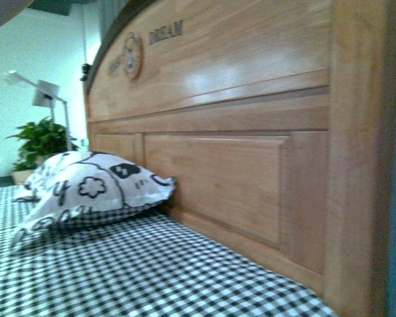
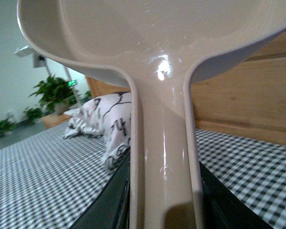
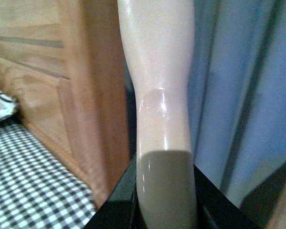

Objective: Clean up trash

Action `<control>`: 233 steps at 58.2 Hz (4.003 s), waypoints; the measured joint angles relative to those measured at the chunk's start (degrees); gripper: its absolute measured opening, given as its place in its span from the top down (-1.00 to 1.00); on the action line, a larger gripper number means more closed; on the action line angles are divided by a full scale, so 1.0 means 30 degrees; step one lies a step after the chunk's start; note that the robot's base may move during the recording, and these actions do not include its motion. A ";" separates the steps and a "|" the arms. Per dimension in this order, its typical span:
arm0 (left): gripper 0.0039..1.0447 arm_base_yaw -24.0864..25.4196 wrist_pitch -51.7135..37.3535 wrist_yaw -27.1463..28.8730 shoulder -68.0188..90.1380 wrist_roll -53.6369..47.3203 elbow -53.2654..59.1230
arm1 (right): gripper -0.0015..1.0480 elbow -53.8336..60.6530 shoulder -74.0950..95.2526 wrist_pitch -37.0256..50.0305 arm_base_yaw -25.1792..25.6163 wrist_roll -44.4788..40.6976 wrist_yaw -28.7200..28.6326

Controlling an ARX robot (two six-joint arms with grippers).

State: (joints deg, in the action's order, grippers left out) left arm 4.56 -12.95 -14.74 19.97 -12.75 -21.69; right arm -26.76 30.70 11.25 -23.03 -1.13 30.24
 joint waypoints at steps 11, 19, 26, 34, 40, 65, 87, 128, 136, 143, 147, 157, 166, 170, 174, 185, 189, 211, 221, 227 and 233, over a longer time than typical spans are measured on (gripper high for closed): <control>0.49 0.0000 0.0007 0.0058 0.0000 0.0015 0.0007 | 0.63 -0.0015 0.0000 0.0000 0.0000 -0.0007 -0.0044; 0.49 -0.0007 0.0007 0.0058 -0.0015 0.0015 0.0022 | 0.63 -0.0015 0.0000 0.0000 -0.0007 -0.0007 -0.0073; 0.49 -0.0007 0.0007 0.0029 -0.0015 0.0007 0.0029 | 0.63 -0.0015 0.0000 0.0000 0.0000 -0.0007 0.0015; 0.49 0.0000 0.0015 0.0124 -0.0022 0.0022 0.0029 | 0.63 -0.0015 0.0000 0.0000 -0.0022 -0.0007 -0.0080; 0.49 -0.0036 0.0160 0.0481 -0.0007 0.0262 -0.0007 | 0.63 0.0000 0.0146 0.0000 -0.0044 -0.0007 -0.0248; 0.49 0.4750 0.8867 -0.3147 1.0979 0.0291 -0.7235 | 0.63 -0.0007 -0.0029 0.0000 -0.0015 -0.0007 0.0000; 0.49 0.5581 1.5322 -0.6790 1.4353 -1.2866 -0.8641 | 0.63 -0.0007 -0.0029 0.0000 -0.0015 -0.0007 0.0000; 0.49 0.6666 2.2447 -0.7067 1.5475 -2.0575 -0.8743 | 0.63 -0.0007 -0.0029 0.0000 -0.0015 0.0000 -0.0007; 0.49 0.6834 2.1952 -0.6929 1.5642 -2.1063 -0.8735 | 0.63 -0.0007 -0.0029 0.0000 -0.0015 0.0000 -0.0007; 0.49 0.6936 2.1821 -0.6564 1.5817 -2.1485 -0.8677 | 0.63 -0.0007 -0.0029 0.0000 -0.0015 0.0000 -0.0007; 0.49 0.6987 2.1821 -0.6426 1.5883 -2.1806 -0.8597 | 0.63 -0.0007 -0.0029 0.0000 -0.0015 0.0000 -0.0007; 0.49 0.7431 2.2258 -0.6084 1.5941 -2.2717 -0.8590 | 0.63 -0.0007 -0.0029 0.0000 -0.0015 -0.0007 -0.0007; 0.49 0.7788 2.1828 -0.6025 1.6028 -2.3037 -0.8539 | 0.63 -0.0007 -0.0022 0.0000 -0.0015 -0.0007 -0.0007; 0.49 0.7825 2.1420 -0.6018 1.6109 -2.3008 -0.8495 | 0.63 -0.0007 -0.0029 0.0000 -0.0015 0.0000 -0.0007; 0.49 0.7854 2.1099 -0.6018 1.6211 -2.2942 -0.8488 | 0.63 -0.0007 -0.0029 0.0000 -0.0015 -0.0007 0.0000; 0.49 0.7869 2.0516 -0.5843 1.6276 -2.2789 -0.8444 | 0.63 -0.0007 -0.0029 0.0000 -0.0015 -0.0007 -0.0007; 0.49 0.7869 2.0458 -0.5799 1.6276 -2.2782 -0.8429 | 0.63 -0.0007 -0.0029 0.0000 -0.0015 -0.0007 -0.0007; 0.49 0.7869 2.0444 -0.5727 1.6276 -2.2731 -0.8422 | 0.63 -0.2659 0.2528 -0.6171 -0.1800 0.0291 0.2120; 0.49 0.7869 2.0436 -0.5727 1.6283 -2.2717 -0.8422 | 0.63 -0.5544 0.7868 -0.5384 -0.3585 -0.0437 -0.0233; 0.49 0.7869 2.0436 -0.5719 1.6283 -2.2709 -0.8415 | 0.63 -0.7453 1.0972 -0.4357 -0.3905 -0.1260 -0.0794; 0.49 0.7869 2.0436 -0.5719 1.6283 -2.2702 -0.8415 | 0.63 -0.9865 1.4549 -0.3883 -0.4044 -0.2280 -0.1319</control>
State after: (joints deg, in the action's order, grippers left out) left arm 28.16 48.36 -31.90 68.82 -80.86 -46.94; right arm -56.36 74.35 -0.40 -35.16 -7.97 26.28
